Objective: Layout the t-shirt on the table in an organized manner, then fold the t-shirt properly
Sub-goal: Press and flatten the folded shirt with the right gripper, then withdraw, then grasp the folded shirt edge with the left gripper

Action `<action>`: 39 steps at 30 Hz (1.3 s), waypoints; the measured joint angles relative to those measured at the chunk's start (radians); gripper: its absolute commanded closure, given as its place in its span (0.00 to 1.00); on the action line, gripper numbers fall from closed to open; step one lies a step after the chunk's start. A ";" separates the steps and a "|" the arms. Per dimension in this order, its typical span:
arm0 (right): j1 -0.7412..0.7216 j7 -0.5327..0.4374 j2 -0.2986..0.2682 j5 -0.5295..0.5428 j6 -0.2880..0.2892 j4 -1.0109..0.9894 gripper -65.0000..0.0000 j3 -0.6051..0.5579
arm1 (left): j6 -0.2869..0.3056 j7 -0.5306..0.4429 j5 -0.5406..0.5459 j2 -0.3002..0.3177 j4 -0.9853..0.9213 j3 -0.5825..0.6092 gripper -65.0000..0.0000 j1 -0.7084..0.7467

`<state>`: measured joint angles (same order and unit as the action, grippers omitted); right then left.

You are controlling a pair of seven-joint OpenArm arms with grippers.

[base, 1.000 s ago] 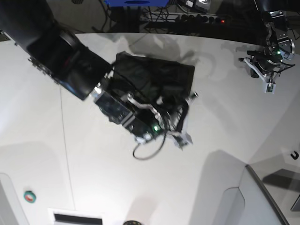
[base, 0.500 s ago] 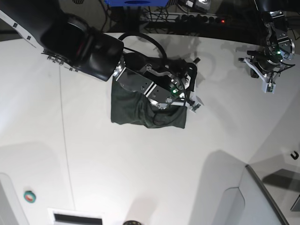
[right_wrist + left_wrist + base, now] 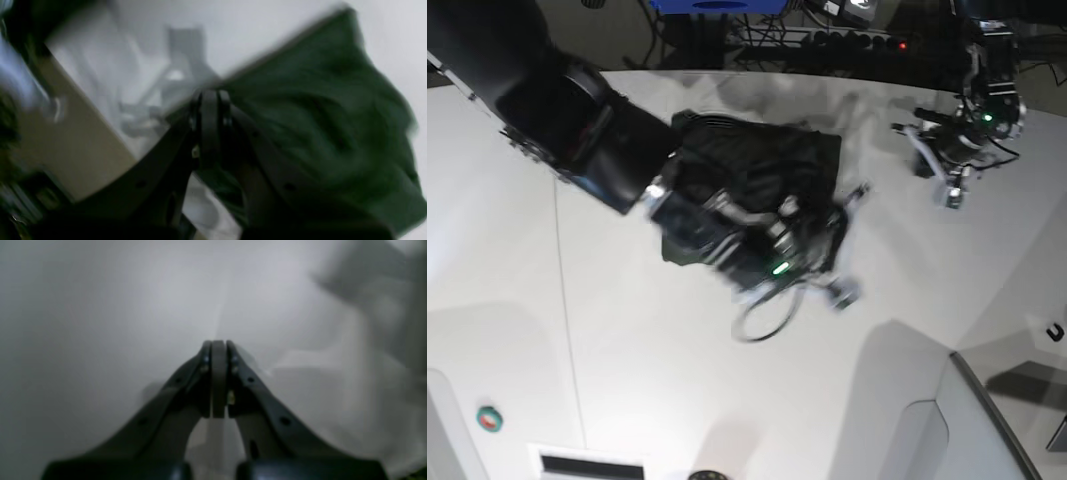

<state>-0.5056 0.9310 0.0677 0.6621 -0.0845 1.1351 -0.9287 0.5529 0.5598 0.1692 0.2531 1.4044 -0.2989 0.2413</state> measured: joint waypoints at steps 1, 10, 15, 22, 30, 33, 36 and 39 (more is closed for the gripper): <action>0.004 -0.011 -0.044 -0.008 0.000 0.002 0.97 0.050 | 0.063 0.057 0.076 0.000 0.037 0.002 1.00 0.000; 0.244 -0.051 -0.344 0.008 0.058 0.210 0.88 0.369 | 0.134 0.214 0.511 0.058 0.097 0.002 0.17 -0.007; 0.417 -0.179 -0.409 -0.041 0.048 0.304 0.88 0.692 | 0.136 0.204 0.607 0.043 0.047 0.056 0.00 -0.032; 0.467 -0.204 -0.398 -0.002 0.063 0.317 0.88 0.726 | 0.135 0.201 0.613 -0.034 -0.176 0.135 0.01 -0.159; 0.487 -0.198 -0.447 -0.015 0.058 0.316 0.88 0.739 | 0.148 0.083 0.478 -0.081 -0.299 0.136 0.02 -0.207; 0.488 -0.203 -0.463 -0.012 0.058 0.316 0.88 0.736 | 0.156 0.051 0.418 -0.096 -0.324 0.129 0.17 -0.211; 0.496 -0.203 -0.484 -0.026 0.058 0.316 0.88 0.742 | 0.155 0.049 0.350 -0.115 -0.333 0.124 0.49 -0.218; 0.503 -0.198 -0.478 -0.003 0.060 0.316 0.88 0.778 | 0.155 0.053 0.304 -0.119 -0.343 0.132 0.81 -0.224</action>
<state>-0.0029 0.7326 -0.4099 0.6586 -0.0246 1.4509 -0.1509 0.7082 0.6132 0.4728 0.1345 1.0611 -0.1669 0.0177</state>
